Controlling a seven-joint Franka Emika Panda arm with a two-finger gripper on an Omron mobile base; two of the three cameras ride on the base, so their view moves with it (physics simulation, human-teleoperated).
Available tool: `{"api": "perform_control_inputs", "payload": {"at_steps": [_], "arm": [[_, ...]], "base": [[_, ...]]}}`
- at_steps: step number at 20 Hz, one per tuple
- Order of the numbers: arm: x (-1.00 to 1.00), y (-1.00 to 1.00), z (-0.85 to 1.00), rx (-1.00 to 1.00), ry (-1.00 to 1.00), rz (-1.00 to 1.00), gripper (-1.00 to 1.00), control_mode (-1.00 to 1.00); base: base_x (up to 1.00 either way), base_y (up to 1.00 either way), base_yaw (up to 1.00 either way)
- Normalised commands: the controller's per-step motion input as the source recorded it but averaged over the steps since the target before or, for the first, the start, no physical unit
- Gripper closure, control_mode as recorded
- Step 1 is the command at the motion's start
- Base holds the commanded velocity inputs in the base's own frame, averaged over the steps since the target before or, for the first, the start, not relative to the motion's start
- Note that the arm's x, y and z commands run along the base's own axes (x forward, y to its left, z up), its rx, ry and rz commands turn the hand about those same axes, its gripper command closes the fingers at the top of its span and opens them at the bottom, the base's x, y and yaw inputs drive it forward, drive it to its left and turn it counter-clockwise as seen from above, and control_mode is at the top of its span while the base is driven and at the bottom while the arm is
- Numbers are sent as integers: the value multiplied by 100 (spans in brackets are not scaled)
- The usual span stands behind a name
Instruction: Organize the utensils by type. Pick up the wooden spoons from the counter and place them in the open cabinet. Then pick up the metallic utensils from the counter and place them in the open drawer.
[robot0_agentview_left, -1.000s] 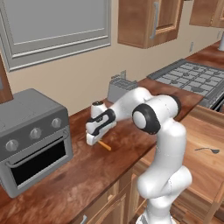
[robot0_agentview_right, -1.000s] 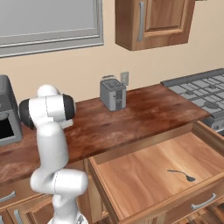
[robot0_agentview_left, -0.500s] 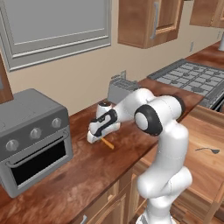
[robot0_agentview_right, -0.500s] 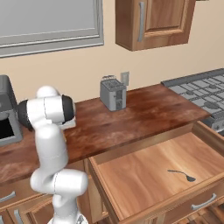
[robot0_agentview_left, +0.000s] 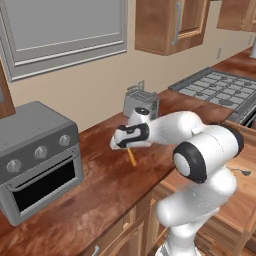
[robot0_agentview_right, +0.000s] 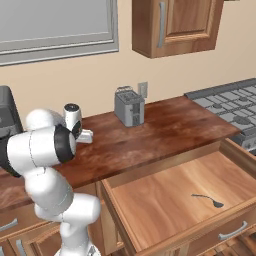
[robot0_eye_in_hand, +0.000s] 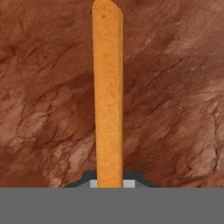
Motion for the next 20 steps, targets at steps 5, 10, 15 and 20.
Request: {"api": "perform_control_inputs", "payload": {"at_steps": [5, 10, 15, 20], "arm": [[-27, -51, 100, 8, 0, -53, 100, -100], [-8, -46, 70, 0, -1, -64, 100, -100], [-3, -46, 62, 0, 0, -67, 100, -100], [0, -41, 60, 0, -4, -67, 100, -100]], "base": [[0, 0, 0], [0, 0, 0], [0, 0, 0], [0, 0, 0]]}}
